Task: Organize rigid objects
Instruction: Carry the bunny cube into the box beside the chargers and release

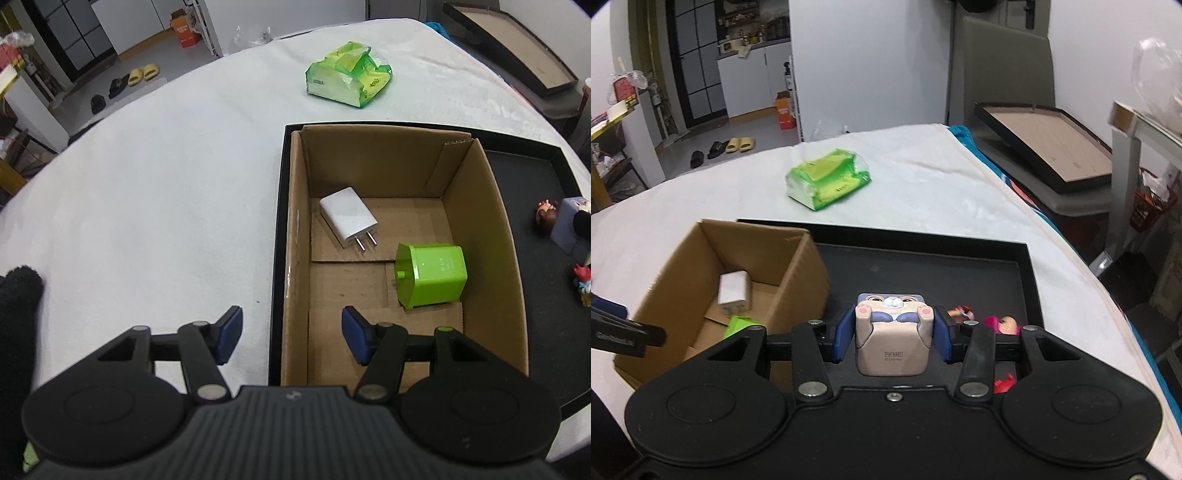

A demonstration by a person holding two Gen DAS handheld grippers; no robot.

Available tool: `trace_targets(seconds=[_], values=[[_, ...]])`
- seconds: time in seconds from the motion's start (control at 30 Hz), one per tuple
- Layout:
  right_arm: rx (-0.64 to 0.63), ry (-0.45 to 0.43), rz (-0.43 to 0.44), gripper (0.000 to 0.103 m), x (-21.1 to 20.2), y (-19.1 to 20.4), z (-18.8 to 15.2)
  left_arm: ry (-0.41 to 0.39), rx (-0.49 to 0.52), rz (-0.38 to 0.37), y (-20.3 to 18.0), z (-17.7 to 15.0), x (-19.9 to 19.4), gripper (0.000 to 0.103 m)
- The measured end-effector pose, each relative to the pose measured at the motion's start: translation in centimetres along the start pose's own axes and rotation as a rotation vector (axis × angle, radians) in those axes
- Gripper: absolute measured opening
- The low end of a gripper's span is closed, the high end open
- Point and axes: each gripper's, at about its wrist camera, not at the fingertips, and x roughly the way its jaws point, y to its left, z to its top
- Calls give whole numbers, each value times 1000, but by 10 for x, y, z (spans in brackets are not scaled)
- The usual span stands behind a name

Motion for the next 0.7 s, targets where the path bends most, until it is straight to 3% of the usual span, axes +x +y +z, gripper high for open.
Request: trace_targets(seconds=[0.1,0.2,0.43,0.7], values=[[-19,-12,14,44,-4,13,7,-6,-21,-25,5,0,0,55],[-34,-21,26,44,-7,26,14,1,-35,-42,10,0,2,46],[-74,-29,44,44,-6,54,27,31,-35,-83,16,-1,11,10],[-108,-6,68,44,2,78,35,4,-51,-124,23,-4,9,7]])
